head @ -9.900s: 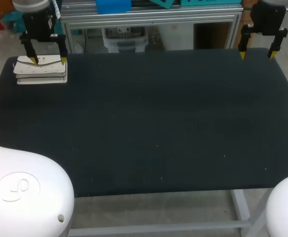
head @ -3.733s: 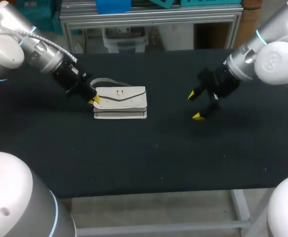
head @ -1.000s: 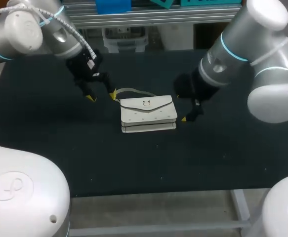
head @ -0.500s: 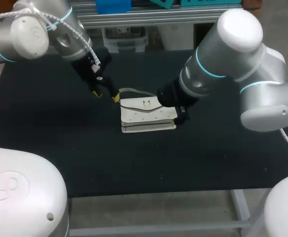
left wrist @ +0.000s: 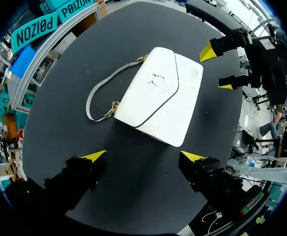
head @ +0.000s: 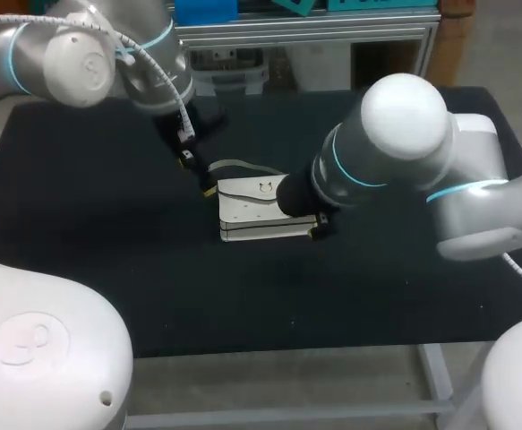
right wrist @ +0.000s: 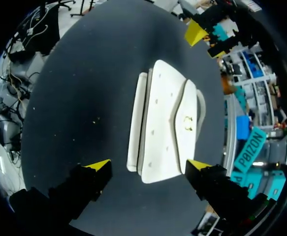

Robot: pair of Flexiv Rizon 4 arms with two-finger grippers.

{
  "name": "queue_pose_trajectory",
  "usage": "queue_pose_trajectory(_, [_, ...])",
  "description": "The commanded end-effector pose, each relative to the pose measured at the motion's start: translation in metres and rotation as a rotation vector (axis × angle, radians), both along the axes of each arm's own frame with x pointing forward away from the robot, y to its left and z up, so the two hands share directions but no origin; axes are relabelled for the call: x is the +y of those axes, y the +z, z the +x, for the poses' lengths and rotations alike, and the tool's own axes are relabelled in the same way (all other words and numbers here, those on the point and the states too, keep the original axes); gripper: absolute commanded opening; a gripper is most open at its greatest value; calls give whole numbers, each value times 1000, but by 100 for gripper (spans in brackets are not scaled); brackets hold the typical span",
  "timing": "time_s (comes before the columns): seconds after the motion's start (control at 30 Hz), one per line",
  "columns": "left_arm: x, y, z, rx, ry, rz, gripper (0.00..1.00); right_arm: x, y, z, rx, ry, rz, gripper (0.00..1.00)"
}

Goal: Pick up the bag, open it, inspect its contents, close it, and place it on the opposite side

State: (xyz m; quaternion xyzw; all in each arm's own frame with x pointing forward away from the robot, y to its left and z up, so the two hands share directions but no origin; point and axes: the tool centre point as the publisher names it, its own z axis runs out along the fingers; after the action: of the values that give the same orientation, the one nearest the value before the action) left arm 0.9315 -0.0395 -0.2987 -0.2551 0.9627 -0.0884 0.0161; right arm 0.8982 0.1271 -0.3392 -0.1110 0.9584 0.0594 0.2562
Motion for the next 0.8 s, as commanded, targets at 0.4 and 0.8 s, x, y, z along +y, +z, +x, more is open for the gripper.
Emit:
queue_pose_trajectory(0.4, [-7,-8,-17,-209,-370,-17,100,7,-15,23,-136,-1,7,98])
queue_pose_trajectory(0.8, [-4,-18,-14,-227,-442,-44,100,14,-24,42,-163,-13,-29,78])
